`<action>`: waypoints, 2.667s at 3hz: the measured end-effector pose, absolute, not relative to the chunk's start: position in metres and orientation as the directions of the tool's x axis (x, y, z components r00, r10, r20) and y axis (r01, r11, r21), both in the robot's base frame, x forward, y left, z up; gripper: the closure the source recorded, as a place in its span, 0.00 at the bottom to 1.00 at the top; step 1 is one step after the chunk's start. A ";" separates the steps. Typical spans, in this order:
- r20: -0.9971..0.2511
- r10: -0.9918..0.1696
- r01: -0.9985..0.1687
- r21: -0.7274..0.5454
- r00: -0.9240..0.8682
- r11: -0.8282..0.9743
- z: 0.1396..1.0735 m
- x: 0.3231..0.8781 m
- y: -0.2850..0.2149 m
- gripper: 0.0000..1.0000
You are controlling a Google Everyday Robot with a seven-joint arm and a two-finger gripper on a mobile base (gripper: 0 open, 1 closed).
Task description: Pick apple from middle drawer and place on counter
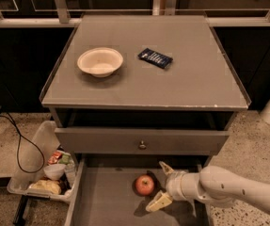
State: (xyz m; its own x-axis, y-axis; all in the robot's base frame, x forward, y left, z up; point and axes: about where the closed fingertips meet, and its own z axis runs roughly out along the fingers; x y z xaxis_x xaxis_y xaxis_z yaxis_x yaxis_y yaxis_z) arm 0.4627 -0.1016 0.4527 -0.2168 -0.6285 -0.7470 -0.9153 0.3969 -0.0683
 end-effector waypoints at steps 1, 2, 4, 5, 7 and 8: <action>-0.774 -0.596 -0.903 -0.078 -0.212 0.423 0.435 0.481 -0.103 0.00; -0.794 -0.570 -0.898 -0.072 -0.212 0.434 0.417 0.491 -0.104 0.00; -0.843 -0.483 -0.897 0.000 -0.237 0.441 0.393 0.487 -0.081 0.00; -0.858 -0.453 -0.907 0.036 -0.244 0.419 0.388 0.477 -0.064 0.00; -0.856 -0.446 -0.911 0.066 -0.261 0.407 0.381 0.471 -0.053 0.42; -0.856 -0.446 -0.911 0.066 -0.261 0.407 0.381 0.471 -0.053 0.66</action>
Offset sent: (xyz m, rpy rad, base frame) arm 0.0424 -0.0076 -0.0579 0.0996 -0.0452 -0.0540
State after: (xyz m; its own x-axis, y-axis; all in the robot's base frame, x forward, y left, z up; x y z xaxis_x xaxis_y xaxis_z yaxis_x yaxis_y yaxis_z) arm 0.4714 -0.0529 0.3814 -0.2615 -0.4461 -0.8559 -0.9112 0.4066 0.0664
